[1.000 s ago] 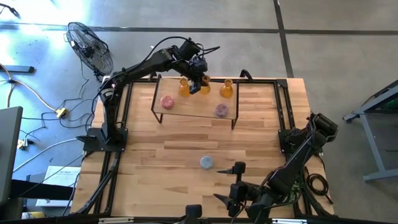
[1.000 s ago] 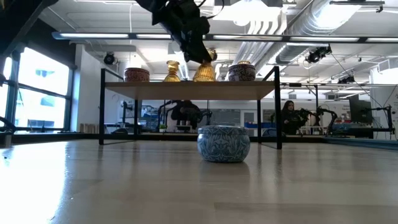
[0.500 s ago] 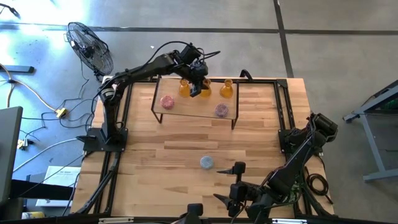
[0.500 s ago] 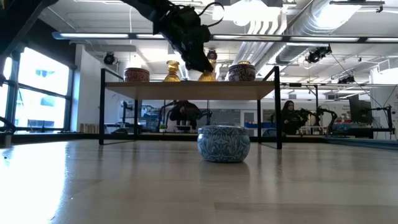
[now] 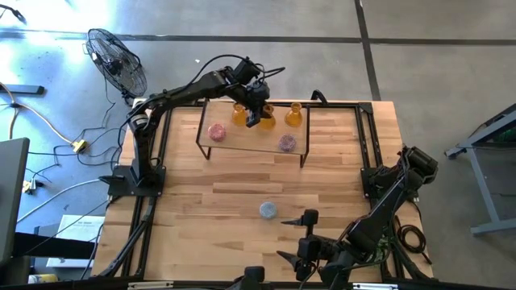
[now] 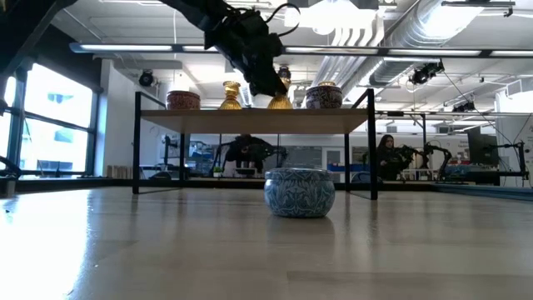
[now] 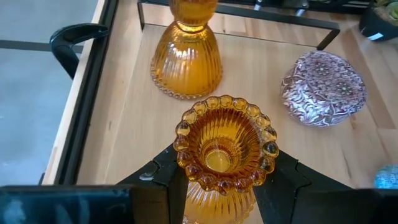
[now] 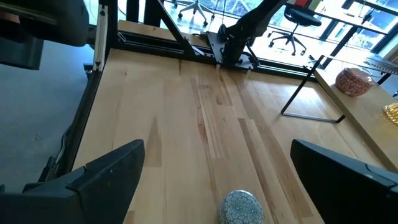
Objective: Pick & Place candle stick holders
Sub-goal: Put the yellow candle holder on the shelf aligned with the yellow candle holder
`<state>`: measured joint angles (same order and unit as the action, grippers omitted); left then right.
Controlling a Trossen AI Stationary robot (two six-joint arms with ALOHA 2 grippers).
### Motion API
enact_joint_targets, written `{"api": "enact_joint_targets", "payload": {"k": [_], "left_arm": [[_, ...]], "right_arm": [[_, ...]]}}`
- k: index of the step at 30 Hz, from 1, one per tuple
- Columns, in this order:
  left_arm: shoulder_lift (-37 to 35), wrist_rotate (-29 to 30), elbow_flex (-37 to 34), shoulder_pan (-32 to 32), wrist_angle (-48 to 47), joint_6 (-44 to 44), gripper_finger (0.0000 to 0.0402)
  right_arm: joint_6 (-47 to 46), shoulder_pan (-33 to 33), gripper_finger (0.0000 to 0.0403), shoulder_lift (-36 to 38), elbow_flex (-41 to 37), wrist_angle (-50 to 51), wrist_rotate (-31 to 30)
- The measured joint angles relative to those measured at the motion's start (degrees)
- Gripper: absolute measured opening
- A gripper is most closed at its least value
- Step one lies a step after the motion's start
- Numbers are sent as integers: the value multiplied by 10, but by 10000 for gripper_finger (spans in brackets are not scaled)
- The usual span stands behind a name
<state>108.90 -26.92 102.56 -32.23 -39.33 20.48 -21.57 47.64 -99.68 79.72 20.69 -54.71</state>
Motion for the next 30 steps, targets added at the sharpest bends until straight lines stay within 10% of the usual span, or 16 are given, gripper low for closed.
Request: {"api": "enact_joint_targets", "payload": {"k": [30], "left_arm": [[0,-31,-1,5,-2,-26,254]], "right_arm": [[-5,0,398,0,0,0,5]]}}
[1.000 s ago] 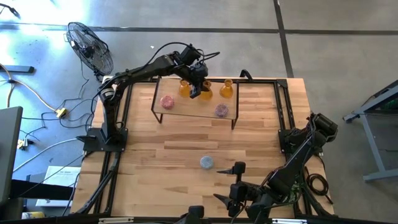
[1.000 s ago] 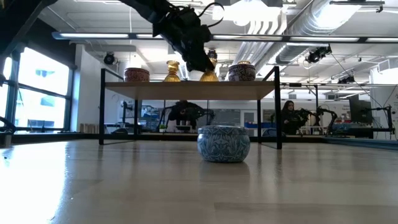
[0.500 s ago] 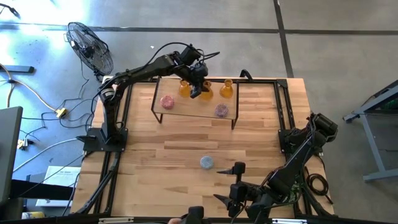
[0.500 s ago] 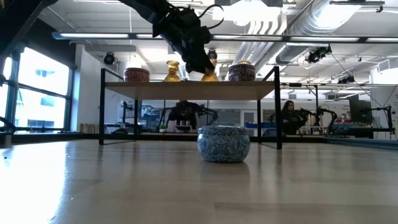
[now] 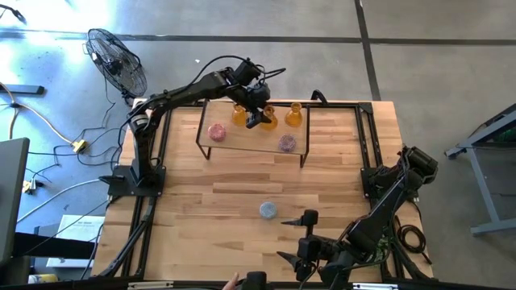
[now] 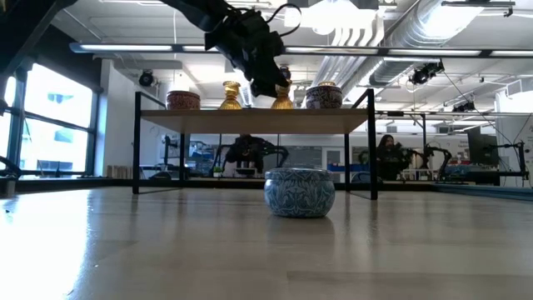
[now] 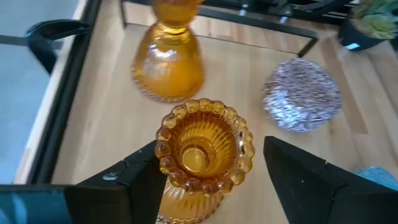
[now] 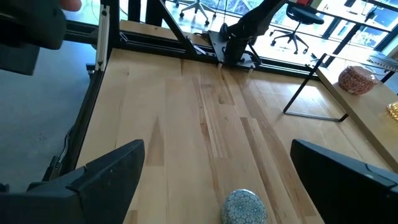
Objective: Pick & Place candle stick holders
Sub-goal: Put the yellow candle holder on the shelf aligned with the yellow candle holder, then put the blue scented candle on the shelf aligned with the other scented candle
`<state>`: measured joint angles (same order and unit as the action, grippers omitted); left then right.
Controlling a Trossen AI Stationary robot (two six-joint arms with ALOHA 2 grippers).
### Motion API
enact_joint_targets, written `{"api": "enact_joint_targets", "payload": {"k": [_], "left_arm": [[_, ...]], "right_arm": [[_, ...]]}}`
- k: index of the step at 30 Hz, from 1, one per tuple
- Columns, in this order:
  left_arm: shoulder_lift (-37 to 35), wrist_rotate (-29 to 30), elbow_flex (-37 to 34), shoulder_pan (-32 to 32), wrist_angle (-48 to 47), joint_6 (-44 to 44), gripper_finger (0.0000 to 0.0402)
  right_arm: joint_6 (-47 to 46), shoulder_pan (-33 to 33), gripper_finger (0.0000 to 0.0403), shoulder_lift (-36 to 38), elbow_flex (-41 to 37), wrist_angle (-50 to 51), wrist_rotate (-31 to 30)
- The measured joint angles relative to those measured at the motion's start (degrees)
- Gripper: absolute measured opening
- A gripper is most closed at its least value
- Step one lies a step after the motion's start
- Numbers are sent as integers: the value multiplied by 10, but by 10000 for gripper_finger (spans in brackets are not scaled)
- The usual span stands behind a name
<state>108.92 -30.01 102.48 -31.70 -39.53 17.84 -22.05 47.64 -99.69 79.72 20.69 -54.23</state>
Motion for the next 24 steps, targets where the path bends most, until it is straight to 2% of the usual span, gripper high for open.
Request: {"api": "enact_joint_targets", "payload": {"k": [6,14,20,24], "left_arm": [[0,1,0,7,0,16,283],[0,105,0,15,3,30,314],[-21,123,4,18,21,34,321],[-60,170,17,31,29,62,321]], "right_arm": [[0,0,398,0,0,0,0],[-3,0,398,0,0,0,8],[-2,0,398,0,0,0,8],[-2,0,398,0,0,1,8]]}}
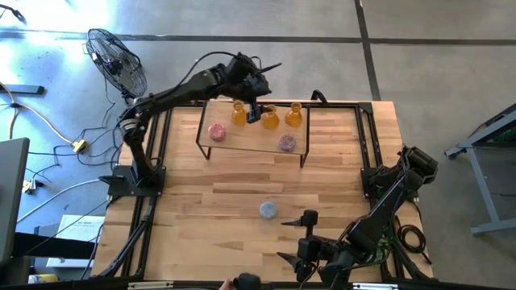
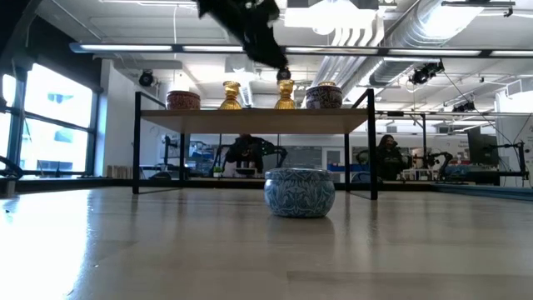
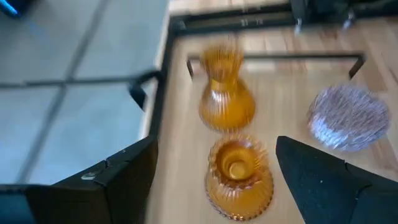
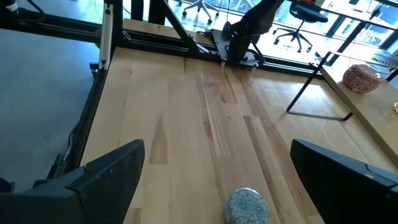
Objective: Pick & Place candle stick holders
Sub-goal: Put the blue scented candle on the shelf aligned with the other scented candle
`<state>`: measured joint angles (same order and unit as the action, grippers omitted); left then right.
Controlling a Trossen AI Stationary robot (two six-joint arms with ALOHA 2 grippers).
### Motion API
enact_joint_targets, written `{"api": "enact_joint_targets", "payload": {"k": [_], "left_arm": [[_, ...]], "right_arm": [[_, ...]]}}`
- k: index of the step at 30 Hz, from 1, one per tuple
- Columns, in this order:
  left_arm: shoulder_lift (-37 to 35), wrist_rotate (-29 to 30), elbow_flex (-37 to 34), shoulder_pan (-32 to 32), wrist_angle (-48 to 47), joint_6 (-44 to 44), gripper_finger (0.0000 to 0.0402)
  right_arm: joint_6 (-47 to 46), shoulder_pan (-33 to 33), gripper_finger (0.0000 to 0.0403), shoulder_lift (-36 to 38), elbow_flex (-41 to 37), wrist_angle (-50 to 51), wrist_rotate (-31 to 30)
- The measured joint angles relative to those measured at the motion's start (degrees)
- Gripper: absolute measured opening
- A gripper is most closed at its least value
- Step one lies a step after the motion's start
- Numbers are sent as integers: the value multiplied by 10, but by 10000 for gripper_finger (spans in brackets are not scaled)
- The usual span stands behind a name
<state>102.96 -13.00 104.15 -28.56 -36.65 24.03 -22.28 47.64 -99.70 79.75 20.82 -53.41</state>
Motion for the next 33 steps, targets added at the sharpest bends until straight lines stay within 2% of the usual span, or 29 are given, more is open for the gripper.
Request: {"api": "enact_joint_targets", "payload": {"k": [6,13,19,21,24,33], "left_arm": [[-82,31,17,42,0,27,321],[-174,25,21,123,-37,27,321],[-205,-92,21,215,-181,27,321],[-204,-108,21,246,-227,27,321],[-205,-89,9,294,-263,24,321],[-204,-6,-96,408,-228,-3,321]], "right_arm": [[0,0,398,0,0,2,3],[-6,0,398,0,0,3,16],[-9,1,398,0,0,3,15],[-6,2,398,0,0,3,12],[1,2,398,0,0,1,12],[17,2,398,0,0,2,12]]}}
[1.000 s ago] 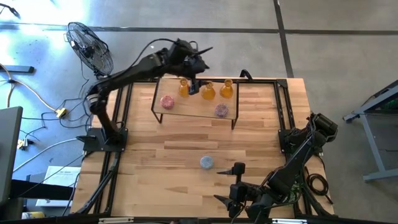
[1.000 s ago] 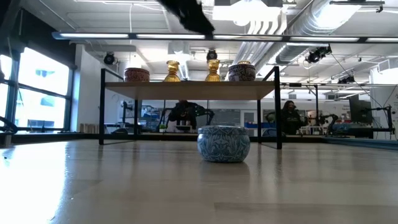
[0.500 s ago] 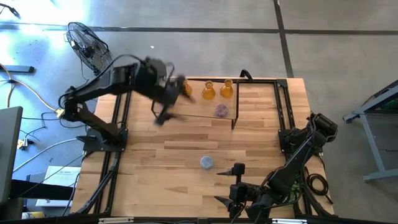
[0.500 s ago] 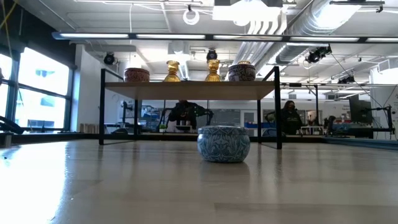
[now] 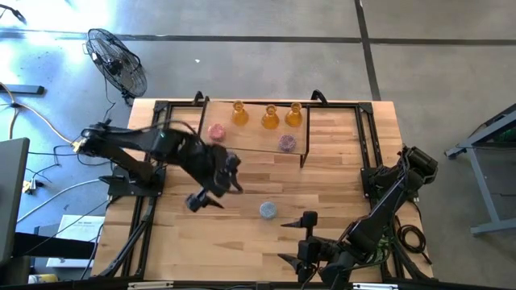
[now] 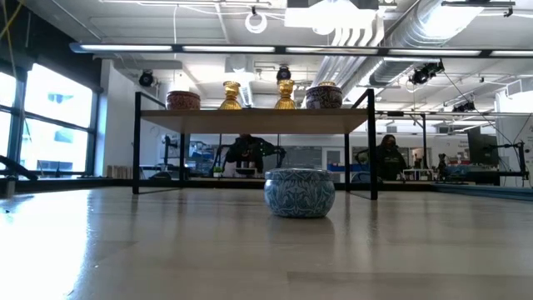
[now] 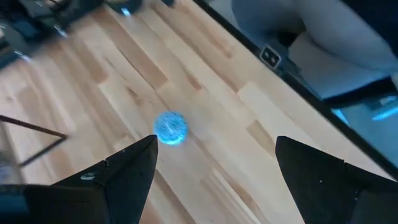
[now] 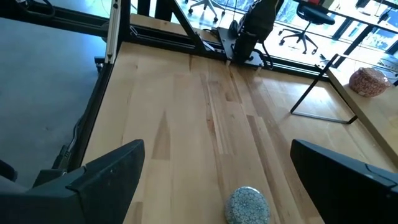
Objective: Pick & Place candle stick holders
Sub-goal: Put the blue scented candle on the shelf aligned with the other scented candle
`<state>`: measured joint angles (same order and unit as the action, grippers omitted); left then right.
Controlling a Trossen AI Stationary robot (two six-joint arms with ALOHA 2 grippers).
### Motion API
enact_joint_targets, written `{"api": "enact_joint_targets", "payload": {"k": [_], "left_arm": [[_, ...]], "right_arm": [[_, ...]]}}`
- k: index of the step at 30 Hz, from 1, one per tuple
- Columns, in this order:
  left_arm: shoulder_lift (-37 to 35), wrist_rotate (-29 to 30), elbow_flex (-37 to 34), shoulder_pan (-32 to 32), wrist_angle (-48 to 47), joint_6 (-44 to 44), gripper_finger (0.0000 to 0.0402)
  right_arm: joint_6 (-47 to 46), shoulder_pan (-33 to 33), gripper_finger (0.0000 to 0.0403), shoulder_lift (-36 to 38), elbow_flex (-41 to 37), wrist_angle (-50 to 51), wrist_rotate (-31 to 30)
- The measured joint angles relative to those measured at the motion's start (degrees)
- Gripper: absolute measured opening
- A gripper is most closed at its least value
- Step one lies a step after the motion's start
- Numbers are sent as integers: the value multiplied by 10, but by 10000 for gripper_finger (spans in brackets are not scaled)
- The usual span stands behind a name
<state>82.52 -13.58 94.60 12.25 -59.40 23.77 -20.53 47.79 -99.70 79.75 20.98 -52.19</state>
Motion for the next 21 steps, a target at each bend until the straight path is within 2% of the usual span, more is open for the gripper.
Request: {"api": "enact_joint_targets", "payload": {"k": [7,14,16,18,21], "left_arm": [[1,2,-72,42,90,0,321],[1,-4,-77,80,136,13,321],[0,20,-77,95,141,8,321],[-6,70,-78,118,138,-8,321],[-11,210,-77,165,140,-55,321]], "right_arm": [[12,0,398,0,0,2,4],[15,0,398,0,0,8,14],[15,0,398,0,0,11,16],[15,0,398,0,0,11,17],[15,0,398,0,0,17,18]]}}
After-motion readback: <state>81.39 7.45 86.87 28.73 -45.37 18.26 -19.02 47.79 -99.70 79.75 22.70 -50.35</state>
